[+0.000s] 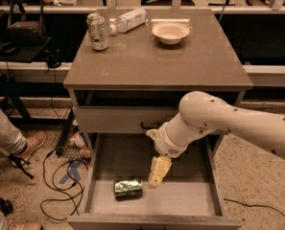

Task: Pick green can from middle drawer and place on counter

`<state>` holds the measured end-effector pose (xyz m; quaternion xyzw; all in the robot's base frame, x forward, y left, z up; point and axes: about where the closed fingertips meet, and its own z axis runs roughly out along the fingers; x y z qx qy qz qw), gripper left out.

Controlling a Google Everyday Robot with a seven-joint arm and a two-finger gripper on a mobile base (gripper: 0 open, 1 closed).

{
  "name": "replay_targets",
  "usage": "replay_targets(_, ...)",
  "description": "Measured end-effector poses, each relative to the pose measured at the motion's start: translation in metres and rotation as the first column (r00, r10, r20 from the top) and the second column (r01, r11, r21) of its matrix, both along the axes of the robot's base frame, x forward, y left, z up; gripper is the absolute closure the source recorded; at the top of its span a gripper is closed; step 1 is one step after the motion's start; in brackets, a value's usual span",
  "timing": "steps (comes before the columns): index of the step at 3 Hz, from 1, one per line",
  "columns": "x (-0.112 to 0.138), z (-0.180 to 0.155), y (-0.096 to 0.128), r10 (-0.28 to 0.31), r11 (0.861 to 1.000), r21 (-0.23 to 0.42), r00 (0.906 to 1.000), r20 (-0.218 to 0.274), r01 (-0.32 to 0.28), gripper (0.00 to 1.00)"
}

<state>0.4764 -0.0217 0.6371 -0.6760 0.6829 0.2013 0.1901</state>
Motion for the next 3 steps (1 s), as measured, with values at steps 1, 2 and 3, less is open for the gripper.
replay_targets(1, 0.0, 0.0, 0.0, 0.0, 1.0, 0.0, 1.0, 0.0, 0.0, 0.0)
replay_targets(2, 0.011, -0.036, 0.019, 0.002, 1.0, 0.022, 0.9998, -0.02, -0.002, 0.0)
replay_targets(3, 0.028, -0.114, 0.071, 0.004, 1.0, 0.029, 0.9988, -0.049, -0.003, 0.0)
